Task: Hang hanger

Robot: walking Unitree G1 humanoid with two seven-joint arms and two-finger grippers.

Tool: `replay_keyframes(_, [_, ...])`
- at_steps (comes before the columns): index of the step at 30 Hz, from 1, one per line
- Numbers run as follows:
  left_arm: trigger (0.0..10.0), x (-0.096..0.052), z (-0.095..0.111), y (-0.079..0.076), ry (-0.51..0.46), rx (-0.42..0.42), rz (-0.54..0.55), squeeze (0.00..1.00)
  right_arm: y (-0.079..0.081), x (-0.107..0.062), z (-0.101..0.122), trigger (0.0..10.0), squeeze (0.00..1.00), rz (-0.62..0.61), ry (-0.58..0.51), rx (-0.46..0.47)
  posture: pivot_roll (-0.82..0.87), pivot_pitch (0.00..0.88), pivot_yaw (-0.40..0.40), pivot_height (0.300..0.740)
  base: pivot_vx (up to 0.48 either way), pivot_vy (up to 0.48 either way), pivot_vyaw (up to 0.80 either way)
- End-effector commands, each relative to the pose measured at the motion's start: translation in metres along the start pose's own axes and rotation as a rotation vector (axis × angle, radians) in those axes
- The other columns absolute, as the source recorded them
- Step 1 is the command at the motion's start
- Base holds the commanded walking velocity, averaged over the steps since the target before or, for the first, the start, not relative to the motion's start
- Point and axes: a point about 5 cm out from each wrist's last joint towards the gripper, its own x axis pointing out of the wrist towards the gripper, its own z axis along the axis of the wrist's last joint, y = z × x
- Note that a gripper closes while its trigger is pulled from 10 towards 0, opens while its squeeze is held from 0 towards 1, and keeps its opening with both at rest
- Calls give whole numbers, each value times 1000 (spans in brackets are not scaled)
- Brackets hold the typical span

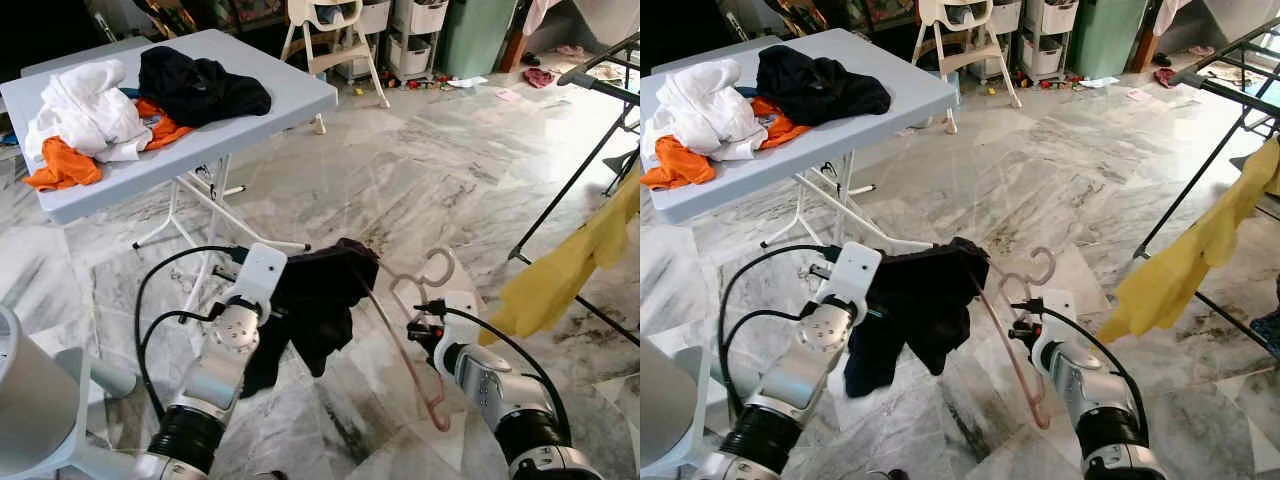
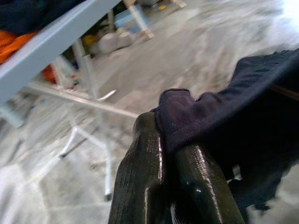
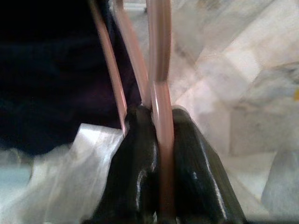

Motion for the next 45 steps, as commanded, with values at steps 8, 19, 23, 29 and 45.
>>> replay_keyframes(8, [10000, -5, 25, -31, -156, -7, -185, 0, -38, -7, 50, 10000, 0, -270, -213, 354, -120, 29, 100, 740, 0, 0, 0])
replay_keyframes(19, [10000, -11, -4, -73, -66, 39, -387, 0, -7, -15, 145, 10000, 0, -177, -484, 640, -119, 27, 98, 740, 0, 0, 0])
replay_keyframes(23, [10000, -9, -9, -81, -50, 66, -408, 0, 29, -19, 174, 10000, 0, -23, -518, 645, -134, 27, 96, 740, 0, 0, 0])
replay_keyframes(29, [10000, -10, -13, -86, -33, 58, -439, 0, 62, -28, 189, 10000, 0, 143, -551, 611, -141, 26, 95, 740, 0, 0, 0])
replay_keyframes(45, [10000, -13, 2, -101, -73, -133, -552, 0, 39, -44, 199, 10000, 0, -67, -751, 549, -145, 30, 95, 740, 0, 0, 0])
